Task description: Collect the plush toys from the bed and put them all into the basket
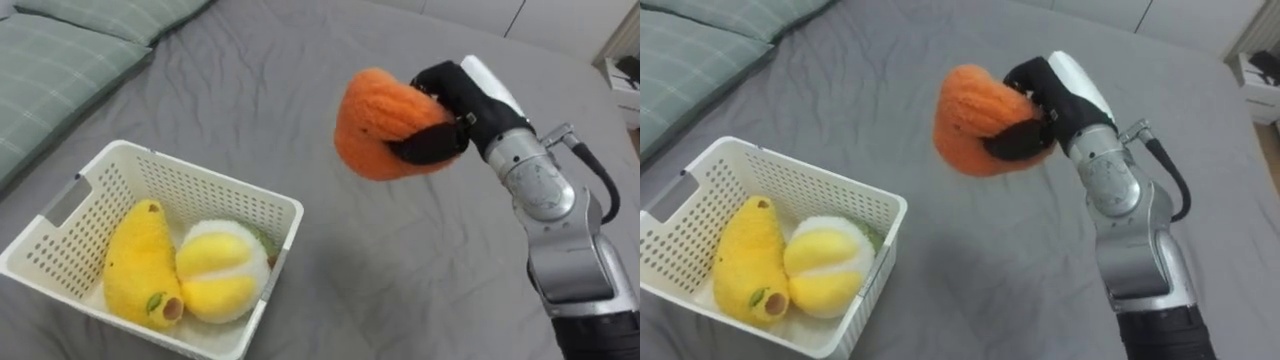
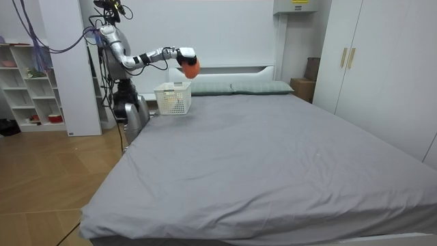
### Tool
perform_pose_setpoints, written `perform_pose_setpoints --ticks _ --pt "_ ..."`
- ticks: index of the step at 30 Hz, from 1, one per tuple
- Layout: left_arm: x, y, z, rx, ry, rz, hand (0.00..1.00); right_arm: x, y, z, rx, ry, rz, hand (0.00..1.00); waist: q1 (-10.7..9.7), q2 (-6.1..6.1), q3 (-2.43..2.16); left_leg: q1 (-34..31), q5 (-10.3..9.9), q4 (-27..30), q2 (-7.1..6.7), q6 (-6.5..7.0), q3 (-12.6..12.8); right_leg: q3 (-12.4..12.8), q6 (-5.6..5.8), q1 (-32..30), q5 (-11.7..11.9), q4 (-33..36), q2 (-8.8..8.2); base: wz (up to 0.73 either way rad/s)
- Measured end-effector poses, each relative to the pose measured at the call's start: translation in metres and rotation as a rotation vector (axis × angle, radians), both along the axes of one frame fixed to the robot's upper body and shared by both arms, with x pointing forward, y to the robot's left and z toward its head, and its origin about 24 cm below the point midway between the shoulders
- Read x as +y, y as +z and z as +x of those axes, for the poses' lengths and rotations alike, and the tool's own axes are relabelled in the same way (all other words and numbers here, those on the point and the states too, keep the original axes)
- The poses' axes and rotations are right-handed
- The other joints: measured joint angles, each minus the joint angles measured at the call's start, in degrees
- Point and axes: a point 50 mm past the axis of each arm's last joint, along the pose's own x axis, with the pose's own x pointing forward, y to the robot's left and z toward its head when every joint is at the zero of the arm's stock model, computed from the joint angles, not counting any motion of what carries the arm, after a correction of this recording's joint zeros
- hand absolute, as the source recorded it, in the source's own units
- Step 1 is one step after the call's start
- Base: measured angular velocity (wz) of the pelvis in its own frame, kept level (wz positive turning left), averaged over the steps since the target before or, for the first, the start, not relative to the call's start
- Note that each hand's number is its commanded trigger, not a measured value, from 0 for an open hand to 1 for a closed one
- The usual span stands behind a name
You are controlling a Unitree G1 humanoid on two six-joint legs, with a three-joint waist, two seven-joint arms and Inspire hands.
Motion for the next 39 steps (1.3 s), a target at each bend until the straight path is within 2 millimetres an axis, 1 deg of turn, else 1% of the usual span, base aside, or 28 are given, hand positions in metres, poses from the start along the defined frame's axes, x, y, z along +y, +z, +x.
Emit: perform_pose_setpoints --ticks 3,5,6,9,11,12,14,15,16,17,18,19,20,21,22,24,25,28,29,30,31,35,37,39 --pt "0.000 0.000 0.000 0.003 -0.002 -0.002 0.00 0.011 0.010 0.005 -0.027 0.023 -0.025 1.00 0.9 0.03 0.03 -0.4 0.0 0.1 -0.02 -0.01 -0.3 -0.3 0.00 -0.1 0.0 -0.1 0.02 0.05" --pt "0.000 0.000 -0.001 0.007 -0.002 -0.009 0.00 0.021 0.015 0.007 -0.045 0.039 -0.092 1.00 2.6 -0.02 0.01 -0.4 0.0 0.0 0.00 -0.03 -0.3 -0.3 0.00 -0.2 0.0 -0.1 0.02 0.00" --pt "-0.001 0.000 -0.001 0.006 -0.002 -0.011 0.00 0.022 0.017 0.007 -0.047 0.043 -0.095 1.00 2.8 -0.05 0.00 -0.4 0.0 0.0 -0.01 -0.03 -0.3 -0.3 0.00 -0.2 0.0 -0.2 0.02 0.06" --pt "0.000 0.000 -0.003 0.011 0.001 -0.011 0.00 0.035 0.030 0.009 -0.076 0.091 -0.118 1.00 3.3 -0.36 0.00 -0.8 0.0 0.4 -0.23 -0.02 -1.7 -1.8 0.00 -0.1 0.0 -0.4 -0.11 0.19" --pt "0.000 -0.001 -0.006 0.021 0.001 -0.014 0.00 0.042 0.038 0.010 -0.103 0.117 -0.125 1.00 4.4 -0.61 0.06 -1.3 0.0 0.8 -0.43 -0.02 -2.5 -2.7 0.09 0.0 -0.1 -0.5 -0.25 0.19" --pt "-0.001 -0.001 -0.005 0.021 0.000 -0.015 0.00 0.044 0.039 0.011 -0.106 0.122 -0.127 1.00 4.5 -0.67 0.08 -1.5 0.0 1.0 -0.53 -0.02 -2.9 -3.2 0.11 0.0 -0.1 -0.5 -0.33 0.24" --pt "-0.001 -0.001 -0.004 0.020 -0.001 -0.015 0.00 0.049 0.040 0.011 -0.109 0.140 -0.134 1.00 5.7 -0.94 0.11 -1.7 0.1 1.1 -0.67 -0.02 -3.4 -4.0 0.16 0.0 -0.1 -0.5 -0.49 0.16" --pt "0.000 -0.001 -0.004 0.020 -0.001 -0.013 0.00 0.053 0.039 0.010 -0.102 0.152 -0.139 1.00 6.5 -1.13 0.15 -1.7 0.1 1.1 -0.73 -0.02 -3.7 -4.6 0.18 0.1 -0.1 -0.5 -0.57 0.08" --pt "0.001 0.000 -0.004 0.020 -0.002 -0.009 0.00 0.058 0.037 0.010 -0.095 0.169 -0.147 0.98 7.6 -1.40 0.32 -1.8 0.1 1.1 -0.77 -0.02 -3.8 -4.9 0.19 0.1 -0.1 -0.5 -0.60 0.10" --pt "0.002 0.000 -0.003 0.019 -0.003 -0.004 0.00 0.062 0.034 0.009 -0.086 0.185 -0.154 0.87 8.6 -1.75 0.51 -1.9 0.1 1.1 -0.82 -0.02 -4.1 -5.0 0.18 0.2 -0.1 -0.5 -0.60 0.09" --pt "0.003 0.000 -0.003 0.022 -0.003 -0.001 0.00 0.064 0.032 0.009 -0.081 0.194 -0.159 0.84 8.9 -1.95 0.57 -2.3 0.1 1.3 -0.88 -0.02 -4.3 -5.2 0.18 0.2 -0.1 -0.5 -0.62 0.24" --pt "0.004 0.001 -0.003 0.025 -0.006 0.003 0.00 0.069 0.030 0.008 -0.074 0.209 -0.161 0.82 9.1 -2.30 0.72 -2.8 0.1 1.9 -1.06 -0.03 -5.3 -6.0 0.19 0.1 -0.1 -0.5 -0.69 0.36" --pt "0.006 0.001 0.001 0.019 -0.009 0.007 0.00 0.072 0.029 0.007 -0.070 0.221 -0.168 0.80 9.3 -2.85 0.68 -3.4 0.1 2.3 -1.31 -0.05 -6.1 -6.5 0.19 -0.1 -0.1 -0.5 -0.76 0.39" --pt "0.006 0.001 0.001 0.021 -0.008 0.006 0.00 0.074 0.027 0.007 -0.067 0.228 -0.171 0.79 9.6 -2.85 0.82 -3.5 0.1 2.3 -1.43 -0.06 -6.5 -6.7 0.20 0.0 -0.1 -0.5 -0.82 0.26" --pt "0.006 0.001 0.002 0.026 -0.008 0.005 0.00 0.077 0.025 0.006 -0.057 0.239 -0.178 0.78 10.7 -2.89 0.96 -3.8 0.1 2.7 -1.55 -0.04 -6.6 -6.9 0.21 -0.1 -0.1 -0.5 -0.88 0.20" --pt "0.006 0.001 0.004 0.025 -0.009 0.003 0.00 0.080 0.020 0.007 -0.038 0.249 -0.187 0.76 11.4 -2.98 1.00 -4.5 0.1 3.6 -1.83 -0.02 -7.4 -7.6 0.23 -0.1 -0.1 -0.5 -1.01 0.21" --pt "0.006 0.002 0.007 0.025 -0.012 0.002 0.00 0.082 0.015 0.007 -0.020 0.254 -0.192 0.74 12.2 -2.97 1.01 -4.8 0.1 3.9 -1.94 0.01 -7.7 -7.9 0.25 -0.1 -0.1 -0.4 -1.07 0.20" --pt "0.007 0.003 0.012 0.016 -0.025 0.013 0.00 0.089 0.000 0.007 0.034 0.282 -0.224 0.58 13.1 -2.97 1.00 -4.8 0.2 4.0 -2.24 0.02 -8.4 -8.0 0.37 0.1 -0.2 -0.4 -1.16 0.13" --pt "0.008 0.004 0.014 0.013 -0.029 0.015 0.00 0.090 -0.003 0.007 0.047 0.283 -0.232 0.33 13.4 -2.98 0.99 -4.9 0.3 4.0 -2.29 0.01 -8.5 -8.1 0.41 0.1 -0.2 -0.4 -1.19 0.07" --pt "0.008 0.005 0.017 0.007 -0.044 0.023 0.00 0.089 -0.010 0.008 0.076 0.280 -0.244 0.05 13.8 -3.00 0.98 -5.1 0.4 4.0 -2.34 0.00 -8.6 -8.2 0.42 0.1 -0.2 -0.4 -1.22 0.08" --pt "0.009 0.005 0.019 0.000 -0.049 0.027 0.00 0.088 -0.015 0.010 0.101 0.272 -0.249 0.00 14.1 -3.02 0.97 -5.2 0.5 4.0 -2.44 -0.02 -8.9 -8.3 0.42 -0.1 -0.2 -0.4 -1.25 0.10" --pt "0.010 0.006 0.023 0.000 -0.047 0.047 0.00 0.081 -0.031 0.014 0.177 0.241 -0.264 0.00 15.2 -3.08 0.92 -5.2 0.7 3.9 -2.58 -0.05 -9.4 -8.5 0.43 0.1 -0.2 -0.4 -1.28 0.07" --pt "0.010 0.007 0.025 -0.005 -0.047 0.048 0.00 0.080 -0.037 0.015 0.200 0.236 -0.269 0.00 15.4 -3.16 0.86 -5.2 0.9 3.9 -2.60 -0.07 -9.5 -8.5 0.43 0.1 -0.2 -0.5 -1.28 0.00" --pt "0.010 0.007 0.026 -0.006 -0.046 0.055 0.00 0.081 -0.041 0.015 0.216 0.236 -0.267 0.00 15.4 -3.08 0.93 -5.2 0.9 3.9 -2.62 -0.08 -9.6 -8.7 0.43 0.1 -0.2 -0.5 -1.30 0.00"
